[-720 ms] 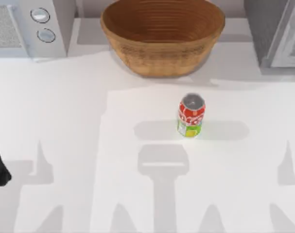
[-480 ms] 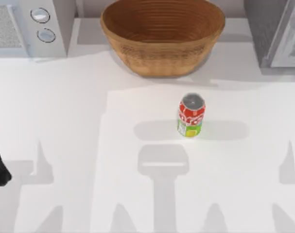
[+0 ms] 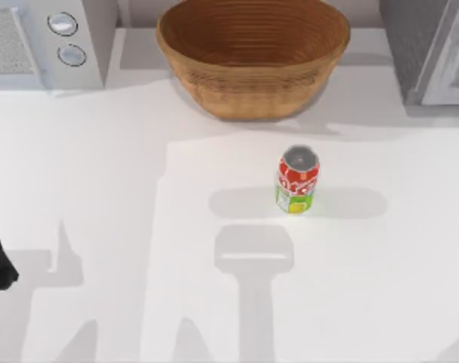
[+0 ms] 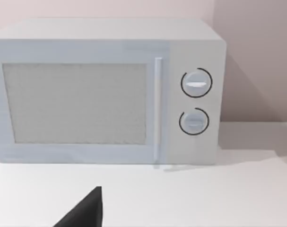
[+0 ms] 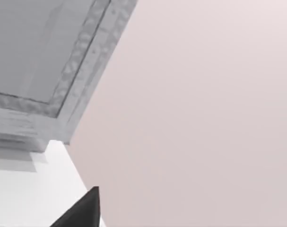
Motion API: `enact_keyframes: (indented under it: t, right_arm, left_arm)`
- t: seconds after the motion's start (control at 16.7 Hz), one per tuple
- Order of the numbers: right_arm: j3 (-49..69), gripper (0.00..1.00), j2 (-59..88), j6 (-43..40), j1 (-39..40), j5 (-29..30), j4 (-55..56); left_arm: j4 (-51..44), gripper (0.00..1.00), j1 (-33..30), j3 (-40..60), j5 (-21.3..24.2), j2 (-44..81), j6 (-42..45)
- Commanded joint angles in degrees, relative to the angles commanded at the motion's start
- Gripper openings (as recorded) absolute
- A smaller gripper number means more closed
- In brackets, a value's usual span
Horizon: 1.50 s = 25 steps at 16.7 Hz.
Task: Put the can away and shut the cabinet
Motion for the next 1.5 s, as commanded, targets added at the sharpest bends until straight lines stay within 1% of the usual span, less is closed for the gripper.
enact_keyframes:
  t: [0.12,0.24,0.36,0.54,0.84,1.5]
  right_arm:
    - [1.16,1.0,4.41,-11.6,-10.66,2.08,3.64]
    - [2.47,1.0,9.48,-24.9,-22.64,4.34,7.69]
    - [3.91,1.0,15.13,-39.71,-35.75,6.75,12.1]
    - [6.34,1.0,24.55,-64.34,-57.18,10.61,19.27]
    - [10.98,1.0,41.96,-109.91,-96.07,17.54,32.22]
    - [22.78,1.0,83.0,-216.39,-184.74,33.1,61.53]
  left_arm:
    - [0.0,1.0,0.0,0.0,0.0,0.0,0.0]
    - [0.0,1.0,0.0,0.0,0.0,0.0,0.0]
    - [0.0,1.0,0.0,0.0,0.0,0.0,0.0]
    - [0.0,1.0,0.0,0.0,0.0,0.0,0.0]
    - [0.0,1.0,0.0,0.0,0.0,0.0,0.0]
    - [0.0,1.0,0.0,0.0,0.0,0.0,0.0]
